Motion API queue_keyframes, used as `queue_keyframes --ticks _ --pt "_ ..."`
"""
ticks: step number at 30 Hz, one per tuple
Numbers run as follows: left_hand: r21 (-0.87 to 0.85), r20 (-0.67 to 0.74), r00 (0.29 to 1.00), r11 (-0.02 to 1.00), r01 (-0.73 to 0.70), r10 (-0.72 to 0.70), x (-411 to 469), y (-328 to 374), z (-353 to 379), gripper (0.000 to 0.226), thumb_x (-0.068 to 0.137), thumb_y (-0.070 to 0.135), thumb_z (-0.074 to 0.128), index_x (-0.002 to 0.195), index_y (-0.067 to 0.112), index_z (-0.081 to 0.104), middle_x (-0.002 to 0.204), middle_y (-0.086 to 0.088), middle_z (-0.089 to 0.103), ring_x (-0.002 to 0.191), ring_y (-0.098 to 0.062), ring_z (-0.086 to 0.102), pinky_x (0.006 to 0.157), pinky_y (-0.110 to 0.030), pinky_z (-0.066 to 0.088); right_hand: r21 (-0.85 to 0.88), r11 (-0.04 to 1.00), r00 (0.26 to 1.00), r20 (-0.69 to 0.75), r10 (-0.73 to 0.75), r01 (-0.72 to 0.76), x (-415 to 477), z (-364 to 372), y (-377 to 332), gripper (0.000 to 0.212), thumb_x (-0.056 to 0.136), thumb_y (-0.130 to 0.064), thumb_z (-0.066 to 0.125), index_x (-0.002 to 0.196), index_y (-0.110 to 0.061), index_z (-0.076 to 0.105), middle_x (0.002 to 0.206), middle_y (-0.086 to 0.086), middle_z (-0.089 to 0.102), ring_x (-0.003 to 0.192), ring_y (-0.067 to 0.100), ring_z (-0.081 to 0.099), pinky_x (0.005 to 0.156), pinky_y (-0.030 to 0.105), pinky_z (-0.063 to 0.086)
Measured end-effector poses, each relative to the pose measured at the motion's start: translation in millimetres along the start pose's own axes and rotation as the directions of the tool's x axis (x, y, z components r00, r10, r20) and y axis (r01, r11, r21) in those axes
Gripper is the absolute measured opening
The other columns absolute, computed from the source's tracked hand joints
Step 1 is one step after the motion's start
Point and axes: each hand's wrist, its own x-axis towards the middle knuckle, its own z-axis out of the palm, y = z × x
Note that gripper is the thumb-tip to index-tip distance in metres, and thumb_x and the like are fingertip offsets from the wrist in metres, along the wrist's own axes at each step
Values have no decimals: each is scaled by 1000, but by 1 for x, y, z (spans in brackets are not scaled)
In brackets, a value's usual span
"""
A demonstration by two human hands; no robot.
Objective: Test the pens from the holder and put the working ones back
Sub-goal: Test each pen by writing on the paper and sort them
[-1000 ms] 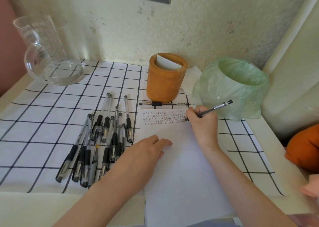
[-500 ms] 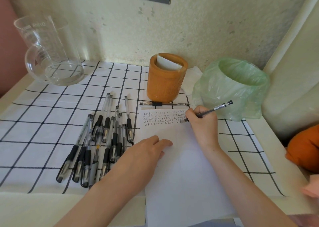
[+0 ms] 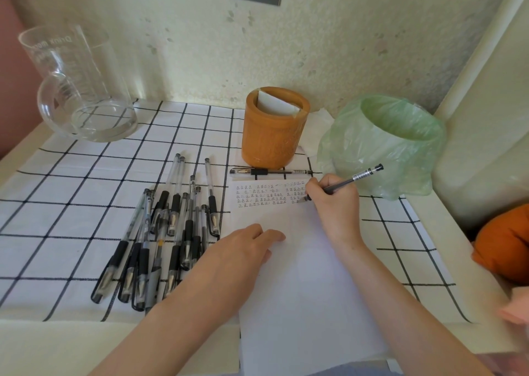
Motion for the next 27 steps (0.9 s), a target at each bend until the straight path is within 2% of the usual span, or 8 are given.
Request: queue_keyframes --ticks 4,10,15,19,23,25,27 --pt "-2 5 1000 1000 1 -1 1 0 -1 38 101 23 28 137 35 33 109 9 46 97 -8 50 66 -16 28 7 1000 1000 -4 0 0 -1 0 -1 32 80 0 59 58 7 36 56 12 30 57 15 26 51 27 23" --pt "-14 3 1000 1000 -5 5 0 0 -1 38 101 24 28 137 35 32 110 9 47 97 -8 50 68 -17 32 10 1000 1000 -22 5 -5 -1 0 -3 32 79 1 58 56 -1 36 55 6 25 57 14 22 49 26 19" --pt "-28 2 1000 1000 -7 7 0 0 -2 39 101 23 29 137 35 33 111 9 47 98 -9 51 71 -19 37 -2 1000 1000 -25 -3 3 -1 0 -3 33 80 1 58 56 -2 35 53 4 25 55 12 22 49 25 20" --pt "-28 6 1000 1000 3 -3 0 1 -2 40 101 22 30 138 34 31 109 9 48 96 -8 52 75 -21 41 10 1000 1000 -22 1 -1 -1 0 -2 32 80 1 57 58 4 34 56 7 26 57 14 23 50 26 20" --pt "-114 25 997 990 80 -78 1 3 -5 42 100 20 35 139 30 25 116 9 52 100 -8 52 82 -21 41 17 1000 1000 -20 13 -13 0 0 -1 32 80 1 57 58 5 34 57 10 26 58 15 23 51 27 20" --pt "-201 38 989 969 145 -140 2 4 -7 37 98 20 41 133 26 31 112 9 56 95 -8 54 79 -17 40 51 997 998 -19 55 -54 1 -2 -1 30 81 0 57 60 7 38 56 12 32 55 15 28 52 27 24" --pt "-338 30 979 920 200 -202 2 6 -10 26 95 21 49 120 23 43 102 11 59 87 -2 54 74 -12 39 129 987 995 -24 99 -96 2 -5 -2 29 85 -5 59 60 5 46 48 4 40 47 12 33 50 25 28"
